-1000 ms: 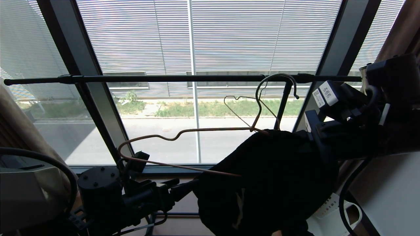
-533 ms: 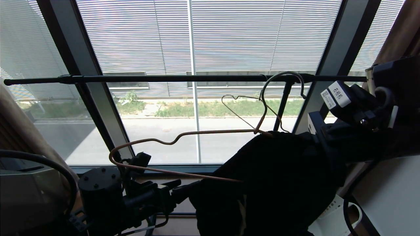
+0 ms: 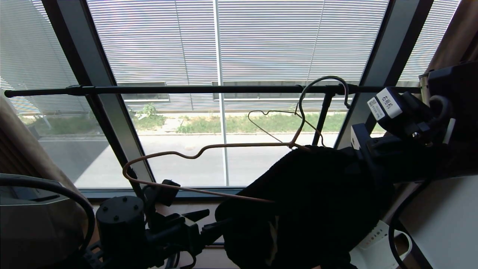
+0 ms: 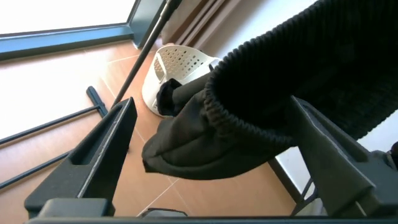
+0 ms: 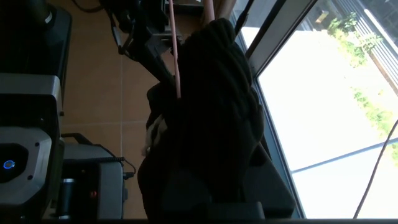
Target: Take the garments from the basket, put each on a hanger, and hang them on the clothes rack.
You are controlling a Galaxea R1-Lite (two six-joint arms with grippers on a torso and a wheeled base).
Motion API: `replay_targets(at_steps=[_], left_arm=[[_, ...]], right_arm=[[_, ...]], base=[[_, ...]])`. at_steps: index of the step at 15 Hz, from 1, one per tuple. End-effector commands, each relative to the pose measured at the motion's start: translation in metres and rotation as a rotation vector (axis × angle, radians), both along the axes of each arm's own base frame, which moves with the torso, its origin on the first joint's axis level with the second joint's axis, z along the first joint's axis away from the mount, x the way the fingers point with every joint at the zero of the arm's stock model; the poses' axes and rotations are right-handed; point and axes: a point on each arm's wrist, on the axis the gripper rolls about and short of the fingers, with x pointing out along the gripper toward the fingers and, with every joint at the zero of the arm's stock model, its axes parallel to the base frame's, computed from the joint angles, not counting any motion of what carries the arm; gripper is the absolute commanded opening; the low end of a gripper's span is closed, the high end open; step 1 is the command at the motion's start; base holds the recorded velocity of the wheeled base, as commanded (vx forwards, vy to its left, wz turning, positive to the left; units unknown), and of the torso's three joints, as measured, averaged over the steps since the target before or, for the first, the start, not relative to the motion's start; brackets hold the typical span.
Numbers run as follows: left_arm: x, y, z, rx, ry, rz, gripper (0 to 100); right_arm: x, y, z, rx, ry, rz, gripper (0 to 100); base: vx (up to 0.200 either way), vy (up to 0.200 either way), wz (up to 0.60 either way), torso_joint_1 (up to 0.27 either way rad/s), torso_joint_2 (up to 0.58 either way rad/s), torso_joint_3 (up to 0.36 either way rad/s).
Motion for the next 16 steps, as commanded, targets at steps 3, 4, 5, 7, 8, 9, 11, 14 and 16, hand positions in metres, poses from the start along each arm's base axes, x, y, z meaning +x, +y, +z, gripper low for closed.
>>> replay_targets(at_steps=[3, 4, 5, 7, 8, 9, 11, 14, 16], left_arm=[[-0.001, -0.004, -0.006, 0.016, 0.018, -0.003, 0], [-0.002, -0.004, -0.006, 0.015, 0.016, -0.005, 0], [-0.002, -0.004, -0.005, 0.015, 0.016, -0.005, 0], [-0.001, -0.002, -0.003, 0.012, 0.009, 0.006, 0], [-0.001, 0.002, -0.002, 0.015, 0.006, 0.036, 0], [0.000, 0.007, -0.001, 0.016, 0.003, 0.061, 0], [0.003, 0.022, 0.002, 0.014, -0.001, 0.119, 0], [0.013, 0.042, 0.007, 0.013, -0.031, 0.205, 0], [0.020, 0.048, 0.009, 0.016, -0.054, 0.234, 0]], right_arm=[[-0.001, 0.001, -0.001, 0.004, 0.005, 0.014, 0], [-0.001, 0.000, -0.002, 0.002, 0.011, 0.015, 0], [-0.002, 0.000, -0.003, 0.001, 0.014, 0.015, 0], [-0.004, -0.001, -0.006, -0.003, 0.022, 0.014, 0], [-0.004, -0.003, -0.008, -0.006, 0.029, 0.009, 0], [-0.004, -0.008, -0.010, -0.007, 0.034, -0.008, 0], [-0.001, -0.016, -0.015, -0.006, 0.029, -0.046, 0], [0.004, -0.022, -0.021, -0.018, 0.043, -0.080, 0], [0.004, -0.023, -0.025, -0.027, 0.053, -0.086, 0]], base=[[0.000, 0.000, 0.00, 0.000, 0.00, 0.000], [0.000, 0.000, 0.00, 0.000, 0.00, 0.000], [0.000, 0.000, 0.00, 0.000, 0.00, 0.000], [0.000, 0.000, 0.00, 0.000, 0.00, 0.000], [0.000, 0.000, 0.00, 0.000, 0.00, 0.000], [0.000, 0.000, 0.00, 0.000, 0.00, 0.000], [0.000, 0.000, 0.00, 0.000, 0.00, 0.000], [0.000, 0.000, 0.00, 0.000, 0.00, 0.000], [0.000, 0.000, 0.00, 0.000, 0.00, 0.000]])
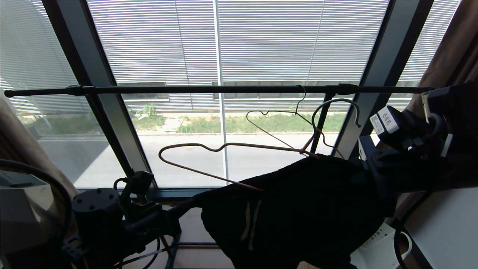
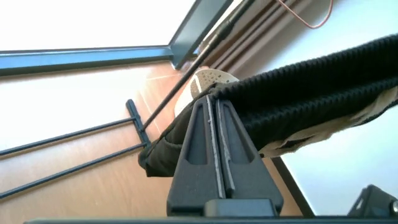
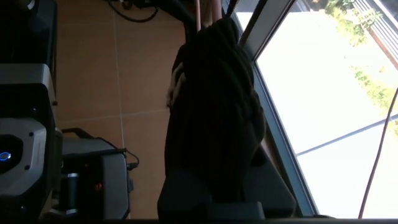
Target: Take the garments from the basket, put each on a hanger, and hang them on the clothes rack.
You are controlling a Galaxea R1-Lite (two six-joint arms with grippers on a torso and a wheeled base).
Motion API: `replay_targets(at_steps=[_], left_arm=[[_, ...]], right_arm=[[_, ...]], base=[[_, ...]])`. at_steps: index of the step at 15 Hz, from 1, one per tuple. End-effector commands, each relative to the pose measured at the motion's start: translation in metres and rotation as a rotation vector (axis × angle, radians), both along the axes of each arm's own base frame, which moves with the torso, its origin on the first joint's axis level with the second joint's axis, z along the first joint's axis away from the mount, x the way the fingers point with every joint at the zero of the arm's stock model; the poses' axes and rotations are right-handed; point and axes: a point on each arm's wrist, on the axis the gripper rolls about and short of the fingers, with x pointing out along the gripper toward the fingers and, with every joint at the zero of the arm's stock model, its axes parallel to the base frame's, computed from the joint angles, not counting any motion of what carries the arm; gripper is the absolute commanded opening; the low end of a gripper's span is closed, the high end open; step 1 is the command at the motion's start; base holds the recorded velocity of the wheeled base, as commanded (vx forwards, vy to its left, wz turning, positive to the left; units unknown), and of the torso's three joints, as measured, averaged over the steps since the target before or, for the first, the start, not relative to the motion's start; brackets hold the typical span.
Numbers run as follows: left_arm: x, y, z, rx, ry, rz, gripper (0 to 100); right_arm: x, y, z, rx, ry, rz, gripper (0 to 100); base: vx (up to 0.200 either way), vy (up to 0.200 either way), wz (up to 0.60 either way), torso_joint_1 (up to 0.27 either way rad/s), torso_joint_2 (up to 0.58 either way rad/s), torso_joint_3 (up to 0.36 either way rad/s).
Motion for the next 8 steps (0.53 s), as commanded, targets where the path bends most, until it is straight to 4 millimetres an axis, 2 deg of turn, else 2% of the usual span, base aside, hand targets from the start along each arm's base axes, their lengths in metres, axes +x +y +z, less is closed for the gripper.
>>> replay_targets(at_steps=[1, 5, 8], left_arm=[[0.009, 0.008, 0.006, -0.009, -0.036, 0.041, 0], [0.021, 0.012, 0.012, -0.024, -0.080, 0.070, 0], [0.025, 0.011, 0.015, -0.030, -0.097, 0.072, 0]], right_arm=[[0.001, -0.001, -0.007, -0.024, 0.016, -0.023, 0], [0.000, -0.001, -0.023, -0.082, 0.051, -0.057, 0], [0.002, 0.007, -0.037, -0.145, 0.078, -0.078, 0]], base=[[0.000, 0.000, 0.00, 0.000, 0.00, 0.000], [0.000, 0.000, 0.00, 0.000, 0.00, 0.000], [0.000, 0.000, 0.00, 0.000, 0.00, 0.000]])
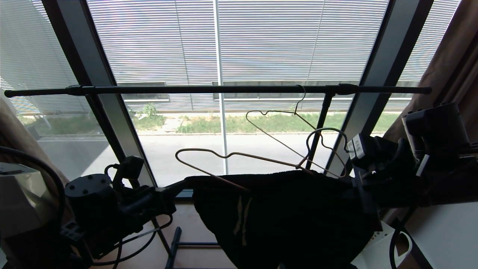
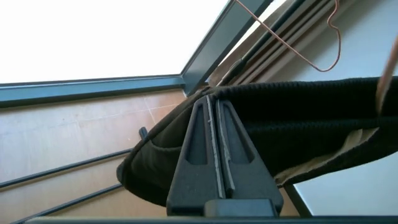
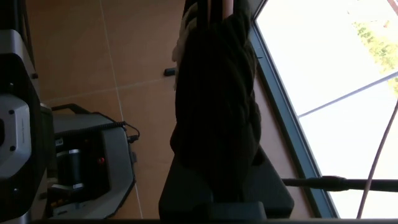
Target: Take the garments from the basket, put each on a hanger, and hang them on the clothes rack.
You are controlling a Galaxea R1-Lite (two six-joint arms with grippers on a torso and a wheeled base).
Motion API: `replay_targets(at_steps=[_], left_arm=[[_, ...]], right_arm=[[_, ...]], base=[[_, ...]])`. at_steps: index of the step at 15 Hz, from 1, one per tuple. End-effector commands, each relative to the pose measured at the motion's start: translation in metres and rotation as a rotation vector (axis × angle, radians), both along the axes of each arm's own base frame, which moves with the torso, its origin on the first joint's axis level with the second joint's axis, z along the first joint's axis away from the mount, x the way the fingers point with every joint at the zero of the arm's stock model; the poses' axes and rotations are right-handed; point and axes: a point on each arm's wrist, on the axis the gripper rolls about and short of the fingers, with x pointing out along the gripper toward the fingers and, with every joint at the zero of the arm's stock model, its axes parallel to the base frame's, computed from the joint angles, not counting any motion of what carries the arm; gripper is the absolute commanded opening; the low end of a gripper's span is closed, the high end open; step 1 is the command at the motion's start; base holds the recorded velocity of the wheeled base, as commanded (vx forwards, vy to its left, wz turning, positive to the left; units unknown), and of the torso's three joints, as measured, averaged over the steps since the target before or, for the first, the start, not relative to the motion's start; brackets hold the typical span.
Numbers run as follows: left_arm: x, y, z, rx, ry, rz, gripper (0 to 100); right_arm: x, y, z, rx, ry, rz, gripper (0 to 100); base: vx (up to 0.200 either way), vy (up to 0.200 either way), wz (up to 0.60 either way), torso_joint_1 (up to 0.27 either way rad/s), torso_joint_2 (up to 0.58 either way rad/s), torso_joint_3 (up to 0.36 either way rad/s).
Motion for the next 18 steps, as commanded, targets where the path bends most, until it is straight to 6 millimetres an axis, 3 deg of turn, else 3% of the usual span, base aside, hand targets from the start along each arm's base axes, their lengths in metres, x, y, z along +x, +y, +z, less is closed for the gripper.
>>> replay_targets(at_steps=[1, 10, 18], left_arm=[[0.003, -0.001, 0.002, -0.006, -0.015, 0.001, 0], [0.007, 0.001, 0.006, -0.011, -0.038, 0.010, 0], [0.003, 0.003, 0.022, -0.017, -0.100, 0.012, 0]], right_arm=[[0.002, 0.004, -0.012, -0.027, 0.039, 0.006, 0], [0.009, 0.006, -0.041, -0.121, 0.103, -0.022, 0], [0.014, 0.007, -0.061, -0.179, 0.163, -0.047, 0]], base=[[0.000, 0.000, 0.00, 0.000, 0.00, 0.000], [0.000, 0.000, 0.00, 0.000, 0.00, 0.000], [0.000, 0.000, 0.00, 0.000, 0.00, 0.000]])
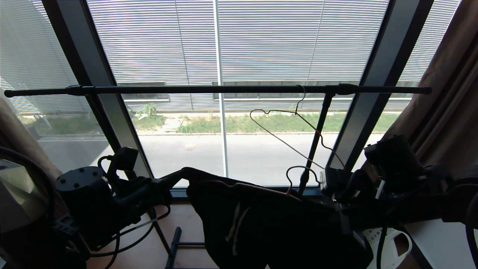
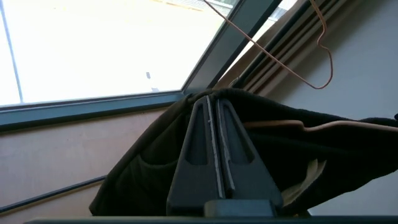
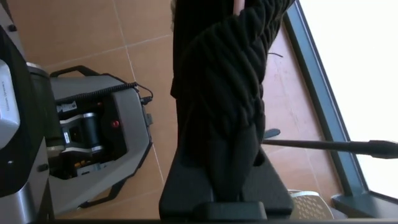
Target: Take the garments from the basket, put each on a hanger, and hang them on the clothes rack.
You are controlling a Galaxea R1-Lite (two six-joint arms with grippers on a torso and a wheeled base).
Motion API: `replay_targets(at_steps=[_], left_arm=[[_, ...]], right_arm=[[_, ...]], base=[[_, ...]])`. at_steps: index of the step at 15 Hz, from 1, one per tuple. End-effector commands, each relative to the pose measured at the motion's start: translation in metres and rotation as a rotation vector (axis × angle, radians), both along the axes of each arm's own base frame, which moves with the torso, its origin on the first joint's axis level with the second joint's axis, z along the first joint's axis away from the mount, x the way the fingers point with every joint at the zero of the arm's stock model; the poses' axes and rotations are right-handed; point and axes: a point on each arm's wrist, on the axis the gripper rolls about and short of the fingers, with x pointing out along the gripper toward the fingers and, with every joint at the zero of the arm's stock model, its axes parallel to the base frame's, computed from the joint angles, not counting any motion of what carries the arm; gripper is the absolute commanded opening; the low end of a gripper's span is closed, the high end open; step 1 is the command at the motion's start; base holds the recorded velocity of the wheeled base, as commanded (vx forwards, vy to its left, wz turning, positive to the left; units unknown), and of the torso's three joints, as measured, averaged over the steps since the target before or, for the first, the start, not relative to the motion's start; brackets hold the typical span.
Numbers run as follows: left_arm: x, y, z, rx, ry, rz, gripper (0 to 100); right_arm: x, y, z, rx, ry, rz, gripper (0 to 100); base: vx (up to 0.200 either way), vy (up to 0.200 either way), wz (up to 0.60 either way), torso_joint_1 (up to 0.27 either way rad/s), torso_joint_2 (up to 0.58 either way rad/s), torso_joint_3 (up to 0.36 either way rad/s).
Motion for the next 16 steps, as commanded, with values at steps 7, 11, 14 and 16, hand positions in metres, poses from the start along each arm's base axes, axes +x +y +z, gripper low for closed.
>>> replay_targets(at_steps=[7, 11, 14, 16], left_arm=[[0.002, -0.017, 0.040, 0.060, -0.065, -0.062, 0], [0.007, -0.037, 0.063, 0.115, -0.051, -0.125, 0], [0.009, -0.048, 0.068, 0.149, -0.064, -0.152, 0], [0.007, -0.057, 0.070, 0.166, -0.048, -0.188, 0]], right_arm=[[0.014, 0.005, -0.013, -0.079, -0.046, -0.071, 0], [0.011, 0.002, -0.015, -0.113, -0.052, -0.098, 0], [0.007, 0.000, -0.019, -0.124, -0.040, -0.098, 0], [0.005, 0.000, -0.025, -0.127, -0.054, -0.107, 0]], base=[[0.000, 0.000, 0.00, 0.000, 0.00, 0.000], [0.000, 0.000, 0.00, 0.000, 0.00, 0.000], [0.000, 0.000, 0.00, 0.000, 0.00, 0.000], [0.000, 0.000, 0.00, 0.000, 0.00, 0.000]])
